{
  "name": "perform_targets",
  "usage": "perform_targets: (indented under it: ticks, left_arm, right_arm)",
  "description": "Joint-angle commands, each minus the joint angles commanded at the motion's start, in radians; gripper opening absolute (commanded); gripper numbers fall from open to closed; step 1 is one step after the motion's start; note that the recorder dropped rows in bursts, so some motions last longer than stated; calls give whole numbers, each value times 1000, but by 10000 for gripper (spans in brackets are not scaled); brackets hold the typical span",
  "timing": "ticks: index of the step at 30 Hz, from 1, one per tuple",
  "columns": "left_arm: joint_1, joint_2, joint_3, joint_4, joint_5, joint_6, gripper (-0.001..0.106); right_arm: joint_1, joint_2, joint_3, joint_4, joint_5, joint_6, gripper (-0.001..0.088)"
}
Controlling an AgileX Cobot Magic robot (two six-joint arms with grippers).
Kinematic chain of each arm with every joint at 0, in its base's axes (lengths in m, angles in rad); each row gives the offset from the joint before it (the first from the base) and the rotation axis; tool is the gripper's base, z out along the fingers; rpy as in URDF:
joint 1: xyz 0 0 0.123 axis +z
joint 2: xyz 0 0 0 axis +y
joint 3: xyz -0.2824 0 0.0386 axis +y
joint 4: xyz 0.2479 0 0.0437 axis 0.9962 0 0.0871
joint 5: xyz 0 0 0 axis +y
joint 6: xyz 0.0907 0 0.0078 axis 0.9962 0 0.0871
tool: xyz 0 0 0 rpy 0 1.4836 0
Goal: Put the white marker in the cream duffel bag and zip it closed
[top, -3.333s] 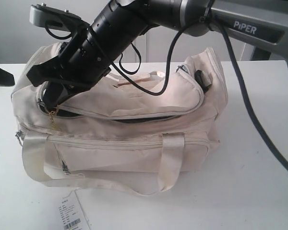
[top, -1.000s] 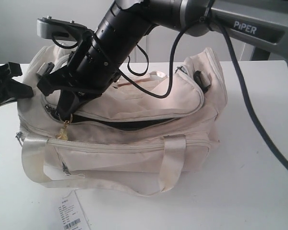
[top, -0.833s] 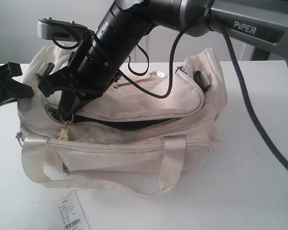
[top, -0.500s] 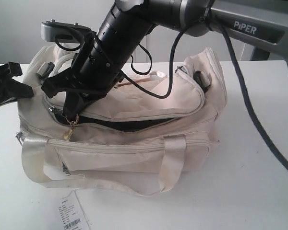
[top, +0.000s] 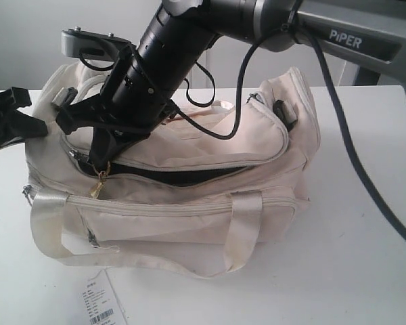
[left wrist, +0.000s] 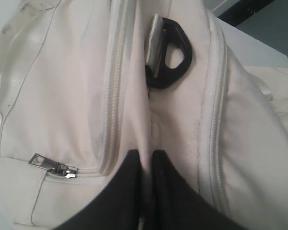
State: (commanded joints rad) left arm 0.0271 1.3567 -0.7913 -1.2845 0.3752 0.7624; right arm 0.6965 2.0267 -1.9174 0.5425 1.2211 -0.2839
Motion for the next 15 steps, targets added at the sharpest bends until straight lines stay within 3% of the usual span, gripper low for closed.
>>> perform_targets:
  ticks: [15]
  left_arm:
    - [0,0,0,0,0,0,3]
  right_arm:
    - [0,0,22,0,0,3,0]
